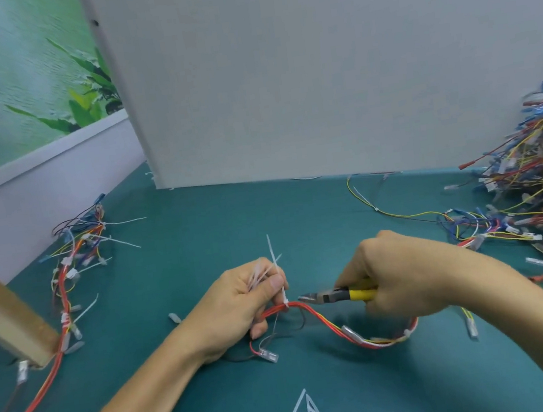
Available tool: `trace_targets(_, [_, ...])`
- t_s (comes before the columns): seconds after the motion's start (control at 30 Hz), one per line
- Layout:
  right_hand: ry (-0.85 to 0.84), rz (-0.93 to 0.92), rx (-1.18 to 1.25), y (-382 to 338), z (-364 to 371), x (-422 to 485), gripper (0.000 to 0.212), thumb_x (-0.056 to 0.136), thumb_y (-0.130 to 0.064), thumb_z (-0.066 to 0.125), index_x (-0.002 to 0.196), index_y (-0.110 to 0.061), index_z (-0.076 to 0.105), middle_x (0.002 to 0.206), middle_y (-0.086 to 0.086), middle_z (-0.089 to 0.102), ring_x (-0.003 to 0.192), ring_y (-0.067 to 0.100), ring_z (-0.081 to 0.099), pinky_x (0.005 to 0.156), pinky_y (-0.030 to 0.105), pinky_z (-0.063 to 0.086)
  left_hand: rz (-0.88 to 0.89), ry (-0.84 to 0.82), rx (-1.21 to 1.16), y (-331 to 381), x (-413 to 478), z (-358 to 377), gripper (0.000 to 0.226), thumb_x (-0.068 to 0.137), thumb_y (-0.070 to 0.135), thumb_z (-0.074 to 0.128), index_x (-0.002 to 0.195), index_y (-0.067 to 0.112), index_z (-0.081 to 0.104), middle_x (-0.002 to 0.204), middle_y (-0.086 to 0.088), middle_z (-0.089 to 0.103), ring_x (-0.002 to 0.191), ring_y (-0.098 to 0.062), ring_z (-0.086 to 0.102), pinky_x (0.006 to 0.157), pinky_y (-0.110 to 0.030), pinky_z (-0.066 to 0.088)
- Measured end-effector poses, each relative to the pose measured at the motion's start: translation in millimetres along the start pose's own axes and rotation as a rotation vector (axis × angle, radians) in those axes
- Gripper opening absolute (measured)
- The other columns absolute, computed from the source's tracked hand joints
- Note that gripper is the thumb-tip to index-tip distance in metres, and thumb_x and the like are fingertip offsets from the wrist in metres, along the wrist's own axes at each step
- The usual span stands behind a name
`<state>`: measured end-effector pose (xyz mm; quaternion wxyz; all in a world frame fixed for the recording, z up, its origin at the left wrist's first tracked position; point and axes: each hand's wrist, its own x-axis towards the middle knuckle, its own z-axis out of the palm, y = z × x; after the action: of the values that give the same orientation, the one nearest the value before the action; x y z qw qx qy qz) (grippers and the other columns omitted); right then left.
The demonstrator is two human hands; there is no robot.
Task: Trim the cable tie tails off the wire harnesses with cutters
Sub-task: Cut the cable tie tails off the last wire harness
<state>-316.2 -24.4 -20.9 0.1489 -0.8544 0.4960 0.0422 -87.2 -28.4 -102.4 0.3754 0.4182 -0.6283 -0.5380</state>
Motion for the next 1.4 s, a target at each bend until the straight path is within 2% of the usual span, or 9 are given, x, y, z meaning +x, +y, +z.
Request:
trace_targets(0.1, [0.009, -0.011, -0.036, 0, -2, 6, 0.023, 0.071, -0.014, 0.052, 0.079, -0.032, 0.065, 0.058, 0.002, 0.044, 0.062, 0.025, 0.041, 0.051, 0.032, 0.036, 0.015, -0.004, 0.013, 0, 0, 0, 0.018, 0.089, 0.032, 0.054, 0.077, 0.02, 0.061, 0.069, 0.0, 0.06, 0.042, -0.01, 0.035, 0.043, -0.025, 0.036])
trace_targets(0.2, [-0.008, -0.023, -0.045, -2, -5, 9, 0.025, 0.072, -0.014, 0.053, 0.086, -0.03, 0.067, 0.059, 0.0, 0.047, 0.063, 0.025, 0.043, 0.052, 0.031, 0.037, 0.024, -0.015, 0.013, 1, 0, 1, 0.017, 0.089, 0.03, 0.053, 0.076, 0.022, 0.061, 0.068, 0.001, 0.059, 0.043, -0.008, 0.036, 0.043, -0.025, 0.037])
trace_targets(0.37, [-0.024, -0.049, -0.051, -8, -6, 13, 0.023, 0.073, -0.013, 0.054, 0.075, -0.034, 0.064, 0.058, -0.001, 0.046, 0.062, 0.024, 0.044, 0.05, 0.028, 0.036, 0.036, -0.012, 0.041, 3, -1, 2, 0.019, 0.089, 0.03, 0.053, 0.074, 0.02, 0.059, 0.068, 0.002, 0.058, 0.046, -0.006, 0.037, 0.043, -0.025, 0.037])
trace_targets(0.53, [-0.053, -0.039, -0.078, -13, -8, 21, 0.023, 0.074, -0.014, 0.054, 0.084, -0.03, 0.067, 0.063, -0.001, 0.05, 0.077, 0.031, 0.057, 0.051, 0.028, 0.037, 0.045, -0.009, 0.057, 5, -2, 3, 0.022, 0.091, 0.027, 0.052, 0.071, 0.025, 0.06, 0.063, 0.006, 0.055, 0.046, -0.006, 0.037, 0.043, -0.026, 0.037])
trace_targets(0.6, [-0.065, -0.036, -0.09, -14, -9, 22, 0.017, 0.074, -0.014, 0.055, 0.07, -0.03, 0.061, 0.062, -0.001, 0.048, 0.07, 0.029, 0.052, 0.05, 0.028, 0.036, 0.049, -0.011, 0.054, 5, -2, 3, 0.025, 0.096, 0.022, 0.051, 0.072, 0.025, 0.06, 0.062, 0.007, 0.054, 0.046, -0.005, 0.037, 0.043, -0.025, 0.037])
trace_targets(0.67, [-0.078, -0.024, -0.109, -16, -10, 23, 0.022, 0.073, -0.015, 0.056, 0.058, -0.031, 0.053, 0.06, -0.002, 0.046, 0.063, 0.024, 0.047, 0.049, 0.025, 0.035, 0.05, -0.013, 0.056, 4, -2, 3, 0.025, 0.096, 0.022, 0.051, 0.073, 0.024, 0.06, 0.063, 0.007, 0.054, 0.046, -0.007, 0.036, 0.043, -0.025, 0.037])
trace_targets(1.03, [-0.073, -0.029, -0.176, -22, -16, 22, 0.032, 0.074, -0.016, 0.06, 0.048, -0.032, 0.051, 0.056, -0.003, 0.041, 0.058, 0.019, 0.042, 0.048, 0.025, 0.033, 0.033, -0.019, 0.058, 3, 0, 3, 0.018, 0.09, 0.029, 0.052, 0.074, 0.024, 0.059, 0.058, 0.009, 0.053, 0.047, -0.007, 0.035, 0.043, -0.026, 0.035])
trace_targets(1.17, [-0.026, -0.08, -0.258, -22, -15, 24, 0.016, 0.071, -0.012, 0.058, 0.058, -0.018, 0.05, 0.055, 0.0, 0.04, 0.062, 0.026, 0.042, 0.051, 0.028, 0.034, 0.03, -0.021, 0.054, 2, -1, 2, 0.018, 0.09, 0.028, 0.053, 0.074, 0.024, 0.059, 0.059, 0.01, 0.051, 0.048, -0.008, 0.035, 0.043, -0.025, 0.035])
trace_targets(1.4, [-0.057, -0.09, -0.301, -23, -18, 25, 0.017, 0.075, -0.017, 0.061, 0.063, -0.013, 0.05, 0.055, 0.002, 0.04, 0.059, 0.026, 0.04, 0.049, 0.028, 0.033, 0.037, -0.029, 0.054, 3, -1, 2, 0.023, 0.095, 0.02, 0.052, 0.074, 0.022, 0.059, 0.061, 0.01, 0.053, 0.047, -0.006, 0.038, 0.042, -0.024, 0.034])
